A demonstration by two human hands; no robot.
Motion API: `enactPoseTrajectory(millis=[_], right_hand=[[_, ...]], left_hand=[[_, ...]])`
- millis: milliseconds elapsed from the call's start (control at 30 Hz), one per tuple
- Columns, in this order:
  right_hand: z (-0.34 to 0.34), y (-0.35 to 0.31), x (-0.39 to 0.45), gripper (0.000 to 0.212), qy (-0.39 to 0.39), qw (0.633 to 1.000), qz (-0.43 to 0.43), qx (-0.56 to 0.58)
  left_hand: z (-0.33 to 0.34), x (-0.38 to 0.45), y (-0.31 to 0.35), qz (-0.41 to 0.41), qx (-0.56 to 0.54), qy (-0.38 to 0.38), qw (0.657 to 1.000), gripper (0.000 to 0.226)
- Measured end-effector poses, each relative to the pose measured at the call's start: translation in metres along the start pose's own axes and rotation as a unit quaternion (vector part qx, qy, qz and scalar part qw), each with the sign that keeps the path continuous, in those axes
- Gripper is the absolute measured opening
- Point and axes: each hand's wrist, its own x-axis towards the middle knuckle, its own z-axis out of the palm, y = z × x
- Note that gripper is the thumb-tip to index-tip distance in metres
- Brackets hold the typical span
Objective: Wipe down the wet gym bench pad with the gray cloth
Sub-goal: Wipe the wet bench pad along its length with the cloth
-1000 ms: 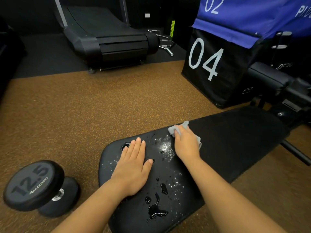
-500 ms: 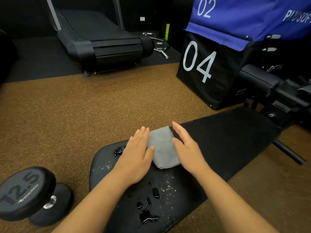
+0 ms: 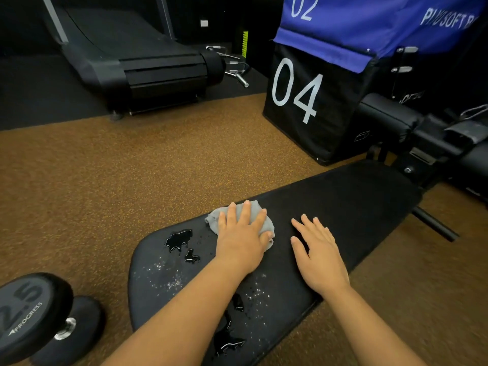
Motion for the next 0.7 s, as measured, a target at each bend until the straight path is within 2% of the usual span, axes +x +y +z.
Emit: enactPoseTrajectory(millis=[167,300,500,633,700], right_hand=[[-0.002,0.001,-0.001,0.045,0.003,1.000,0.005,0.013],[-0.002,0.000,-0.002,0.044,-0.005,1.000,0.008,0.024],[-0.005,0.001,-0.003,0.045,-0.015,0.999,0.009,0.033],[-0.004,0.001,-0.003,0.045,-0.015,0.999,0.010,0.037],[-0.004,0.001,-0.003,0.045,-0.014,0.999,0.010,0.041]], left_hand=[[-0.002,0.006,-0.020,0.031,0.009,0.010,0.999,0.051],[-0.012,0.006,-0.044,0.069,0.040,-0.047,0.996,0.056],[-0.042,-0.003,-0.068,0.105,0.020,-0.115,0.988,0.043],[-0.048,-0.035,-0.100,0.154,-0.094,0.002,0.984,0.037],[-0.046,-0.047,-0.117,0.160,-0.101,0.020,0.982,0.036]])
